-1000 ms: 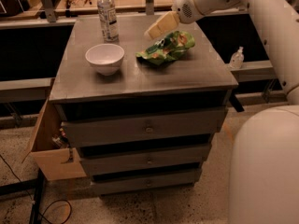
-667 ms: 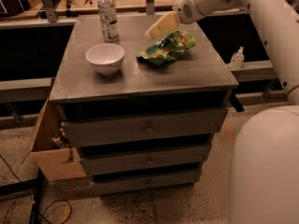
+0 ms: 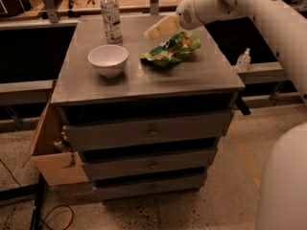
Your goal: Knock blue plastic bottle over
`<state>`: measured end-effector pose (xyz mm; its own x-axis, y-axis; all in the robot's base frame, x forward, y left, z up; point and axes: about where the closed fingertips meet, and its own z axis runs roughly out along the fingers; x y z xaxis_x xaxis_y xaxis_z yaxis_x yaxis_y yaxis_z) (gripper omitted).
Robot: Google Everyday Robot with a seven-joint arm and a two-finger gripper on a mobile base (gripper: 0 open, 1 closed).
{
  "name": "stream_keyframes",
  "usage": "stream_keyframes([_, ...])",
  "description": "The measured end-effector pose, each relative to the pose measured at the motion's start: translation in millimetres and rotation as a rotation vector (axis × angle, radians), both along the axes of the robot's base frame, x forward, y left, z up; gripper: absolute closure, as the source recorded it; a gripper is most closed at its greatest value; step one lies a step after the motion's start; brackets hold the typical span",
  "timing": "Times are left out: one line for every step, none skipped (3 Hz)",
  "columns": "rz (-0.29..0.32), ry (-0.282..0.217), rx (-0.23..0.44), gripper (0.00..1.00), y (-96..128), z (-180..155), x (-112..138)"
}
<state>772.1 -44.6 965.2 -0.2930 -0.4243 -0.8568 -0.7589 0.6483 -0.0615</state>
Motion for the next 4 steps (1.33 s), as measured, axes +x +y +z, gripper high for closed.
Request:
stream_keyframes([-0.083, -0.082, 0.086, 0.0, 10.0, 8.2, 34.8])
stream_keyframes([-0.101, -0.16, 0.144, 0.0, 25.7, 12.6, 75.1])
stream_keyframes([-0.025, -0.159, 0.185, 0.0, 66.6, -10.1, 109.1])
stream_keyframes([0.093, -0.099, 0.206, 0.0, 121.8, -62.8, 129.2])
